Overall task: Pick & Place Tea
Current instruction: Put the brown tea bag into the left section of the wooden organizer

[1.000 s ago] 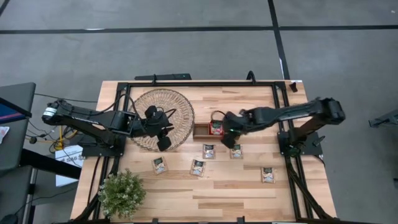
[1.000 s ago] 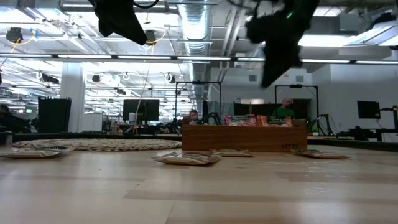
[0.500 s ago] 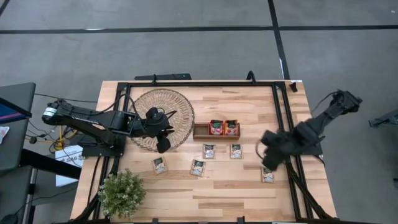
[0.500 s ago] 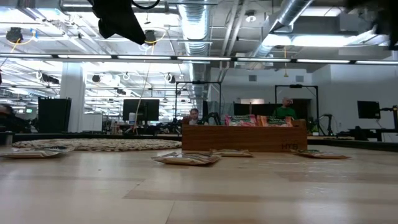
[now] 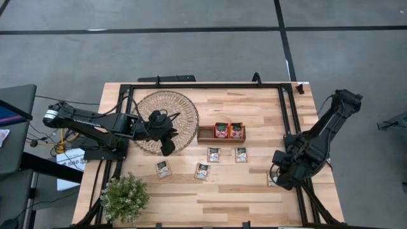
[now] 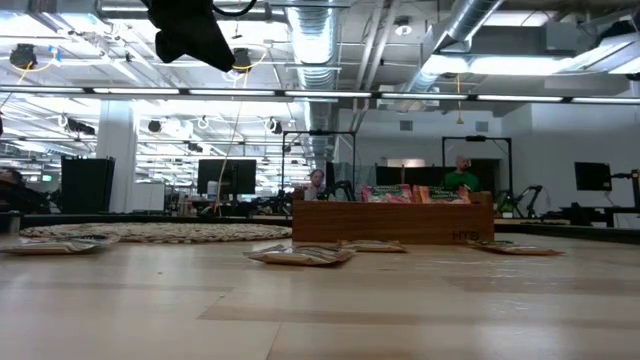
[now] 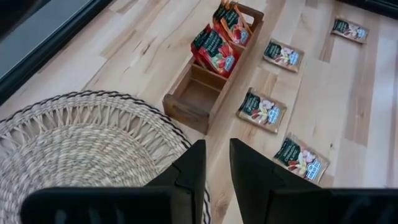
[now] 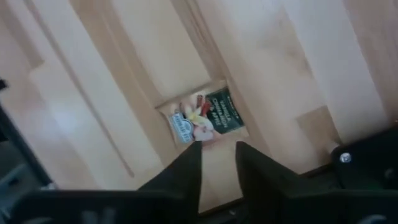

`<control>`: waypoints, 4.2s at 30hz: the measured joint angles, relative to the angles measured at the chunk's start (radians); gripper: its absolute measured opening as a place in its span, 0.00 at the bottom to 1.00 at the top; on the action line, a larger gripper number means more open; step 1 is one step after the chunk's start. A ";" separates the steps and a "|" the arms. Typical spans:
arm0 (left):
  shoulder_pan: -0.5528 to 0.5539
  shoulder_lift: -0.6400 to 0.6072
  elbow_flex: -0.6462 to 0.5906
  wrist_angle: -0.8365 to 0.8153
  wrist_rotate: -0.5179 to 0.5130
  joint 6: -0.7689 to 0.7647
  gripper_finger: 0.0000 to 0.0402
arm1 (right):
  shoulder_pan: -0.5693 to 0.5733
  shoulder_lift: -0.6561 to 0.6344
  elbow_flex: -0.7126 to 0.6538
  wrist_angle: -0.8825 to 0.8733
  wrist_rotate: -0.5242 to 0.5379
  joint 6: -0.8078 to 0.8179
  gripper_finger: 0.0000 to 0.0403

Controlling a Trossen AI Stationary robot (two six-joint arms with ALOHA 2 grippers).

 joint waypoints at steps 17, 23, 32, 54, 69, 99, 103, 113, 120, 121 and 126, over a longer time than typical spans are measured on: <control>0.000 0.035 -0.001 -0.006 0.001 -0.083 0.16 | -0.101 0.057 -0.210 0.236 -0.121 0.031 0.33; 0.000 0.080 0.000 0.001 0.001 -0.082 0.16 | -0.126 0.058 -0.213 0.239 -0.139 0.031 0.35; 0.000 0.113 0.000 -0.003 0.004 -0.081 0.16 | -0.129 0.058 -0.295 0.352 -0.173 0.109 0.35; 0.004 0.113 0.000 -0.005 0.000 -0.079 0.16 | -0.186 0.056 -0.379 0.419 -0.208 0.162 0.21; 0.004 0.113 0.000 -0.005 0.000 -0.079 0.16 | -0.186 0.041 -0.376 0.433 -0.202 0.162 0.14; 0.004 0.112 0.000 0.001 0.000 -0.045 0.16 | -0.225 0.373 -0.194 0.360 -0.250 0.110 0.32; 0.004 0.112 0.000 0.001 0.000 -0.045 0.16 | -0.225 0.376 -0.194 0.363 -0.250 0.138 0.28; 0.004 0.112 0.000 0.001 0.000 -0.040 0.16 | -0.227 0.376 -0.195 0.350 -0.247 0.186 0.09; 0.004 0.112 0.000 0.001 0.000 -0.040 0.16 | -0.227 0.376 -0.195 0.340 -0.246 0.188 0.01; 0.004 0.112 0.000 0.005 0.000 -0.040 0.16 | -0.228 0.376 -0.195 0.338 -0.246 0.188 0.01; 0.004 0.112 0.000 0.077 0.018 -0.024 0.16 | -0.237 0.357 -0.183 0.309 -0.208 0.166 0.00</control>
